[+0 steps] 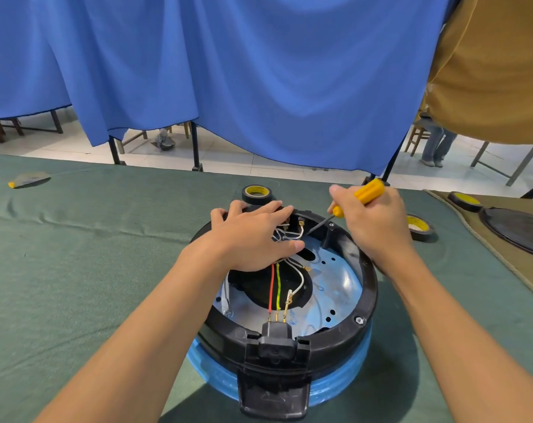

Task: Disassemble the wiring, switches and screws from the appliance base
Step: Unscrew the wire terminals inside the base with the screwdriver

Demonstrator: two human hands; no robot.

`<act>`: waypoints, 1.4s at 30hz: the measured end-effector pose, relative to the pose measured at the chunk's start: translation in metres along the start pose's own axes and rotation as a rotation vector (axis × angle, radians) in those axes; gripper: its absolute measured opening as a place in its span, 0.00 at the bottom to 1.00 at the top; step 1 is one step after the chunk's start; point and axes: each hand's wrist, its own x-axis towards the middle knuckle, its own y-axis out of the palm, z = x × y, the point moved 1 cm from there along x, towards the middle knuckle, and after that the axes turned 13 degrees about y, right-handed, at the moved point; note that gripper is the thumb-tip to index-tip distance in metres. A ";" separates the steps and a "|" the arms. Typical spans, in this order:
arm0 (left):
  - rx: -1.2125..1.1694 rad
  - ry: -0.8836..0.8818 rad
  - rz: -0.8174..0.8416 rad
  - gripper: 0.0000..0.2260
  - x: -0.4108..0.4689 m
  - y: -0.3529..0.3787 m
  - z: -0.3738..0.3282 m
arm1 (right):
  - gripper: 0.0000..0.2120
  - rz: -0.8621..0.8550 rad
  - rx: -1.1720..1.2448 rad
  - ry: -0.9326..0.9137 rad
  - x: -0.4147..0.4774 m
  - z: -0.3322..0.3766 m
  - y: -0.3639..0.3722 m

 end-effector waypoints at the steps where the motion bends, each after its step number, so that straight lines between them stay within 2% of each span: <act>1: -0.001 -0.003 0.002 0.31 0.000 0.000 0.000 | 0.21 -0.013 0.032 0.022 -0.003 -0.004 0.001; 5: -0.009 -0.009 0.008 0.31 0.000 0.000 -0.001 | 0.16 -0.186 0.332 0.161 0.000 -0.010 0.000; 13: -0.005 -0.009 0.003 0.31 -0.001 -0.001 -0.002 | 0.16 -0.124 0.351 0.043 -0.005 -0.005 0.001; 23: 0.003 -0.007 0.010 0.31 -0.002 -0.002 -0.003 | 0.21 -0.082 0.249 -0.037 -0.005 -0.004 0.001; 26: 0.009 -0.008 0.012 0.31 -0.002 -0.002 -0.004 | 0.18 -0.058 0.247 0.007 -0.002 -0.002 0.001; 30: 0.005 -0.008 0.008 0.31 -0.002 -0.001 -0.003 | 0.16 -0.028 0.453 0.259 0.007 -0.004 0.006; 32: 0.006 -0.007 0.005 0.31 -0.002 -0.001 -0.003 | 0.14 -0.026 0.522 0.317 0.008 -0.006 0.007; 37: -0.001 -0.010 -0.001 0.31 0.000 0.000 -0.002 | 0.17 -0.074 0.534 0.290 0.006 -0.008 0.006; 42: -0.001 -0.011 0.002 0.31 0.000 0.001 -0.001 | 0.15 -0.058 0.442 0.210 0.002 -0.009 0.005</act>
